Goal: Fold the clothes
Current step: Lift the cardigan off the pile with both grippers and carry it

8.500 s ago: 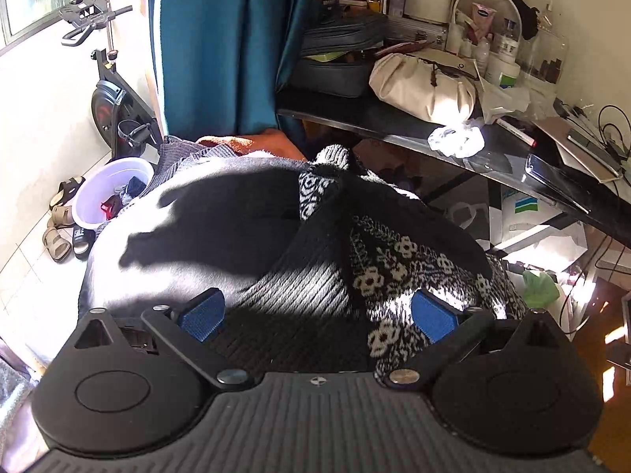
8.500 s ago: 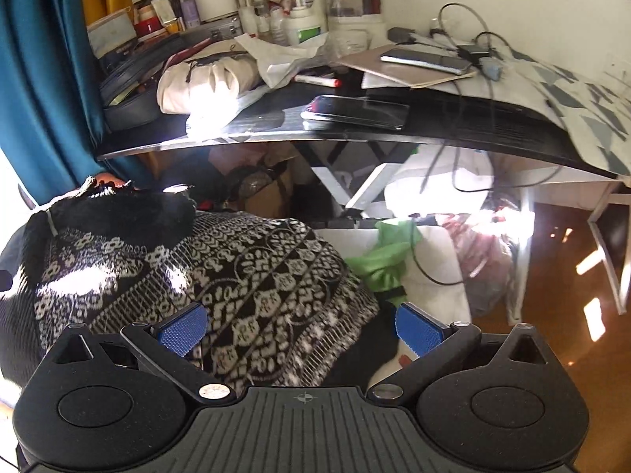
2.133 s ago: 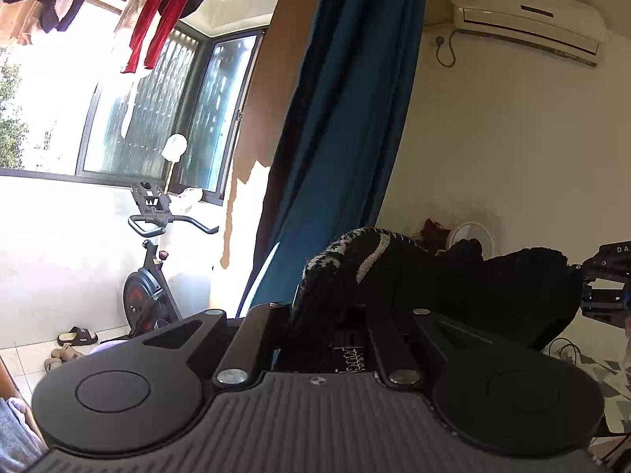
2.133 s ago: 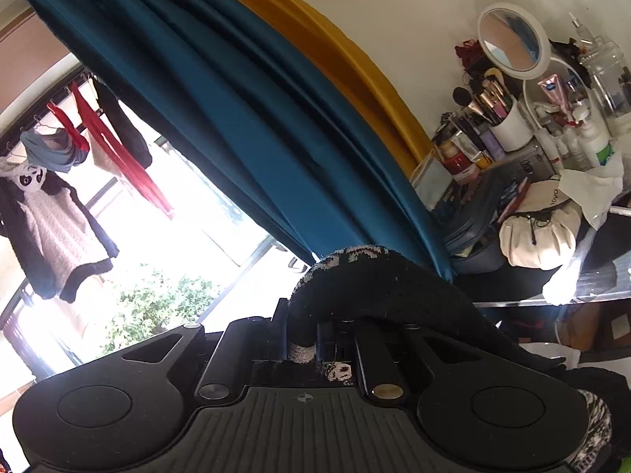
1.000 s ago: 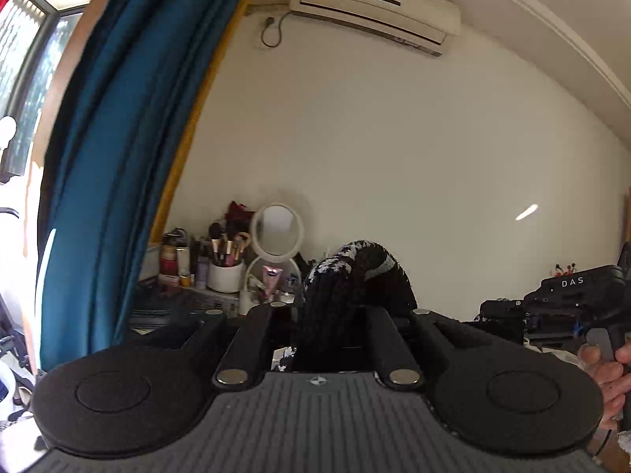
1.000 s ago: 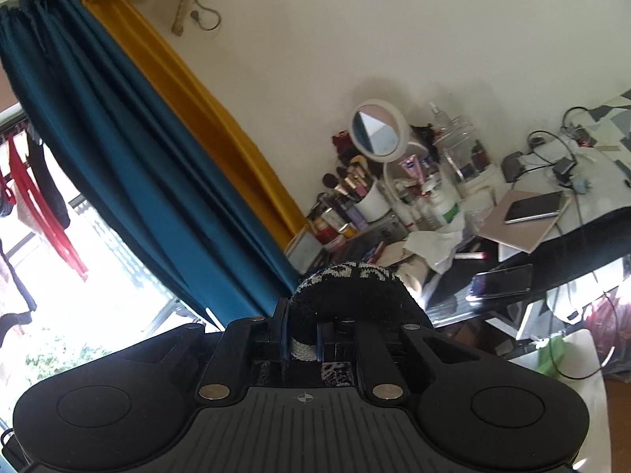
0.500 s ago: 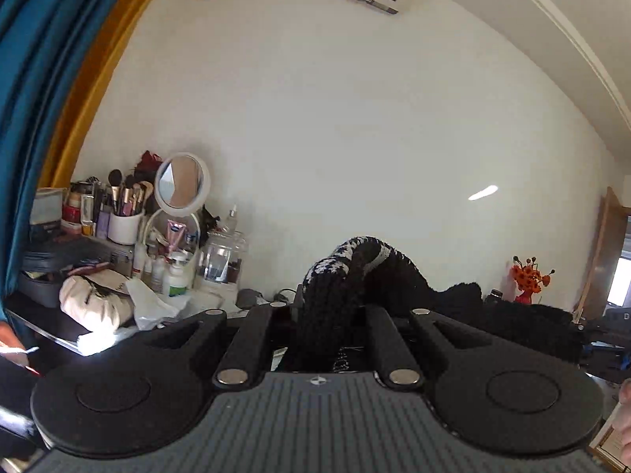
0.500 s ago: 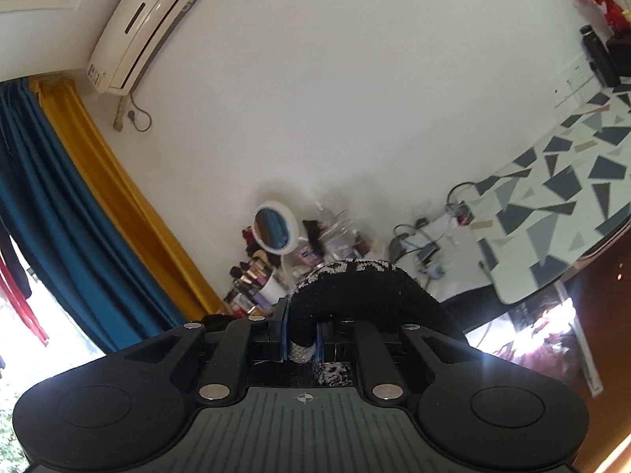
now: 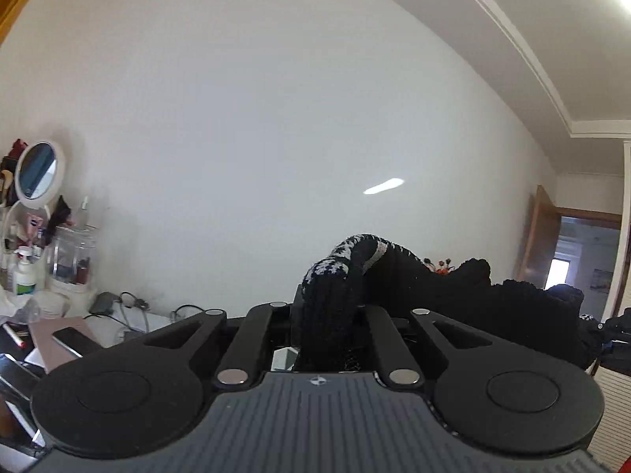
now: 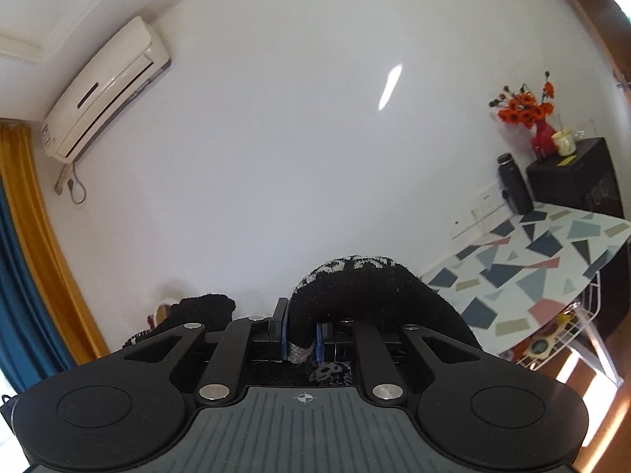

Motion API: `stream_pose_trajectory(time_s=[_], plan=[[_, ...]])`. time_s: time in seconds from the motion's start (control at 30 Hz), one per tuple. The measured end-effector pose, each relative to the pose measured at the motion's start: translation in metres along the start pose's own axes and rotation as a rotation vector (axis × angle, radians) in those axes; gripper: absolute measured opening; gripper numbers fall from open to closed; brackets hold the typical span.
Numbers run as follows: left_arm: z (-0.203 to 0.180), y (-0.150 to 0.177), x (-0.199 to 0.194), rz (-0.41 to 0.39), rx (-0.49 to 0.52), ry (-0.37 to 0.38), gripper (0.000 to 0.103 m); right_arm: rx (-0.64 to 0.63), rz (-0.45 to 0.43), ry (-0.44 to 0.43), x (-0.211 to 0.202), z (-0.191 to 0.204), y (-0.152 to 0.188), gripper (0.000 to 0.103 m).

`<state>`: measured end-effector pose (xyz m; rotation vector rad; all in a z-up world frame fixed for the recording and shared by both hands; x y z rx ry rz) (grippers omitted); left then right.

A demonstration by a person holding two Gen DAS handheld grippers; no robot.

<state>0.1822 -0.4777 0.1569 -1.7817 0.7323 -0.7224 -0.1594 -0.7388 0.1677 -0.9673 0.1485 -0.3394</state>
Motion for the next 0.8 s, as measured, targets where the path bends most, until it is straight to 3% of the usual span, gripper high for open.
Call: stream_pose_trajectory(time_s=[0.27,0.53,0.8], plan=[[-0.033,0.016,0.104,-0.042,0.021,0.132,0.008,-0.041,-0.062,0.03,0.055,-0.057,-0.077,0.011],[-0.022,0.012,0.24,-0.098,0.025,0.225,0.008,-0.09,-0.119,0.005,0.166,-0.091,-0.141,0.011],[-0.029,0.035,0.362,-0.115,0.102,0.175,0.008,-0.154,-0.111,0.028,0.31,-0.139,-0.175,0.011]])
Point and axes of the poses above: each gripper's, at about its wrist camera, not at the fingertips, and x roughly the way its jaws point, z to its left, y to its underside, the point moved 2 cm from there along x, roughly the way its jaws point, and after that the axes turned 8 degrees about -z, right-handed, at the moved point
